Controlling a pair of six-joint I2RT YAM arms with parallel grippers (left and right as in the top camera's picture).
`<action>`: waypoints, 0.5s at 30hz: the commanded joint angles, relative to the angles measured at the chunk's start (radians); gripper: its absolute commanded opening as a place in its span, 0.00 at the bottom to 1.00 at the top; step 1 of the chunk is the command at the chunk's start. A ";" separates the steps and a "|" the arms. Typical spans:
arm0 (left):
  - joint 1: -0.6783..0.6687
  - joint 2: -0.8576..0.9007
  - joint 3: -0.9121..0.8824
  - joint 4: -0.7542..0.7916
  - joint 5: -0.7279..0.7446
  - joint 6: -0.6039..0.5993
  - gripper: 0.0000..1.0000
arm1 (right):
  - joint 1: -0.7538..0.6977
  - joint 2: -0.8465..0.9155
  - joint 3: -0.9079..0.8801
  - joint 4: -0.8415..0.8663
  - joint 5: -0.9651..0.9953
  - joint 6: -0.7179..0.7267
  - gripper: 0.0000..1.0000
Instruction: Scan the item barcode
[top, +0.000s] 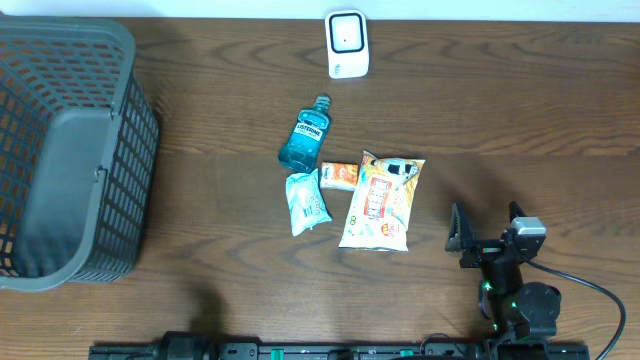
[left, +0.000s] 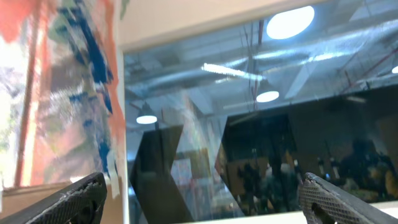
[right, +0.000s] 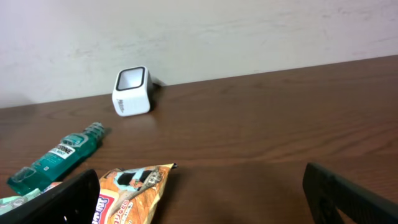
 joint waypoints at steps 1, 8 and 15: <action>0.026 -0.054 0.000 0.003 0.041 -0.005 0.98 | 0.004 -0.005 -0.001 -0.004 0.008 -0.007 0.99; 0.050 -0.131 0.001 0.004 0.043 -0.005 0.98 | 0.004 -0.005 -0.001 -0.004 0.008 -0.007 0.99; 0.056 -0.130 0.007 0.005 0.044 -0.004 0.98 | 0.004 -0.005 -0.001 -0.003 0.008 -0.007 0.99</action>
